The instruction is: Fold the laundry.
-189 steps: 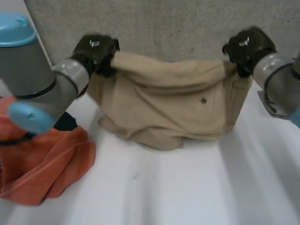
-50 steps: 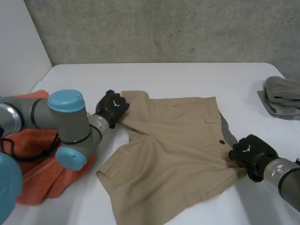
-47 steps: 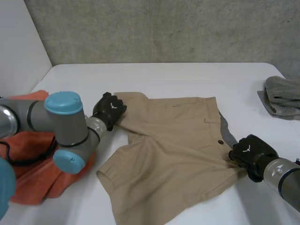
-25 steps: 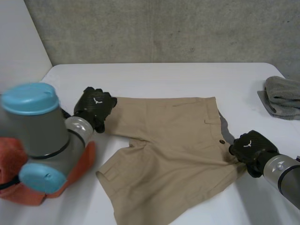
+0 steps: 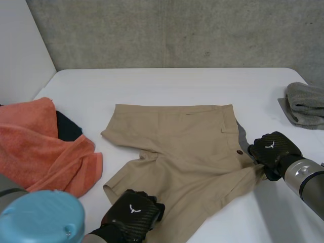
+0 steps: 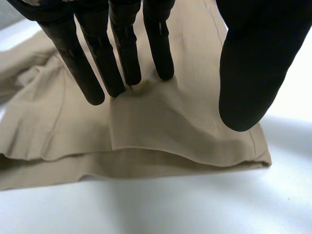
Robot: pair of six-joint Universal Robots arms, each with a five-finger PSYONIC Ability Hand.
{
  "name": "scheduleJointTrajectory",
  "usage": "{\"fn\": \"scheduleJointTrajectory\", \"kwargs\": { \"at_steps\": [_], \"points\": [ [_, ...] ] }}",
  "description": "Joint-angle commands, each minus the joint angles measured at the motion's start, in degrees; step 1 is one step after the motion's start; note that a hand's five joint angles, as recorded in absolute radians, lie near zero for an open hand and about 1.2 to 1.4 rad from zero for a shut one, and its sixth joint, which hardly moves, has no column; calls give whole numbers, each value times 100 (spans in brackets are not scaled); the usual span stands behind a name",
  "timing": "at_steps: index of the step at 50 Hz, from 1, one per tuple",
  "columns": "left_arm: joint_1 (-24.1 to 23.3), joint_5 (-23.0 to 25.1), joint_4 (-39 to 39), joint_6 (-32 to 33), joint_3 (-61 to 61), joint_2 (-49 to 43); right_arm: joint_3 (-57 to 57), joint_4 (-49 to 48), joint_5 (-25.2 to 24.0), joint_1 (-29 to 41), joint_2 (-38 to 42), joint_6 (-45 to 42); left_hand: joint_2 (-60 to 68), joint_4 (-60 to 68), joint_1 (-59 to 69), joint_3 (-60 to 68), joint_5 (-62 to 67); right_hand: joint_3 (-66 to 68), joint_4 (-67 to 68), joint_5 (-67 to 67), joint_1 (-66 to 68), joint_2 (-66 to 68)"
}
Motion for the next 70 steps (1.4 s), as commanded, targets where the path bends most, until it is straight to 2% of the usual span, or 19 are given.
{"fn": "scheduleJointTrajectory", "kwargs": {
  "at_steps": [1, 5, 13, 19, 20, 21, 22, 31, 39, 59, 64, 70],
  "points": [
    [31, -9, 342, 42, 96, -426, 20, 8, 30, -15, -45, 65, 3154, 3170, 3110, 3138, 3174, 1121, 1121, 1209, 1675, 1230],
    [23, -53, 693, 69, 61, -452, 29, 52, 57, -24, -185, 56, 4685, 4701, 4641, 4669, 4705, 1121, 1121, 1209, 1675, 1230],
    [-4, -114, 765, 464, 26, -470, 99, 184, 57, -41, -634, 30, 4691, 4707, 4647, 4675, 4711, 1121, 1121, 1209, 1675, 1230],
    [-56, -53, 756, 508, 0, -128, 143, 685, -40, -32, -801, 3, 4691, 4707, 4647, 4675, 4711, 1121, 1121, 1209, 1675, 1230],
    [-91, -53, 756, 508, -9, -84, 152, 737, -40, -24, -801, 3, 4094, 4109, 4050, 4078, 4114, 1121, 1121, 1209, 1675, 1230],
    [-214, -53, 747, 517, -9, -5, 152, 729, -49, -24, -801, 3, 1823, 1839, 1779, 1807, 1843, 1121, 1121, 1209, 1675, 1230],
    [-276, -53, 747, 526, -9, 5, 161, 720, -66, -24, -801, 12, 1684, 1699, 1640, 1668, 1704, 1121, 1121, 1209, 1675, 1230],
    [-496, -44, 563, 921, -202, -30, 152, 465, -216, -24, -731, 65, 894, 909, 850, 878, 914, 1121, 1121, 1209, 1675, 1230],
    [-610, -53, 571, 983, -290, -22, 134, 421, -216, -24, -722, 65, 354, 370, 310, 338, 374, 1121, 1121, 1209, 1675, 1230],
    [-610, -79, 923, 1045, -396, -364, 170, 360, -224, -15, -722, 74, 471, 487, 427, 455, 491, 1121, 1121, 1209, 1675, 1230],
    [-610, -79, 949, 1045, -387, -435, 178, 360, -224, -15, -722, 74, 957, 972, 913, 941, 977, 1121, 1121, 1209, 1675, 1230],
    [-602, -97, 1134, 1194, -405, -575, 178, 342, -224, -15, -713, 74, 4419, 4434, 4375, 4402, 4438, 1121, 1121, 1209, 1675, 1230]
  ]
}}
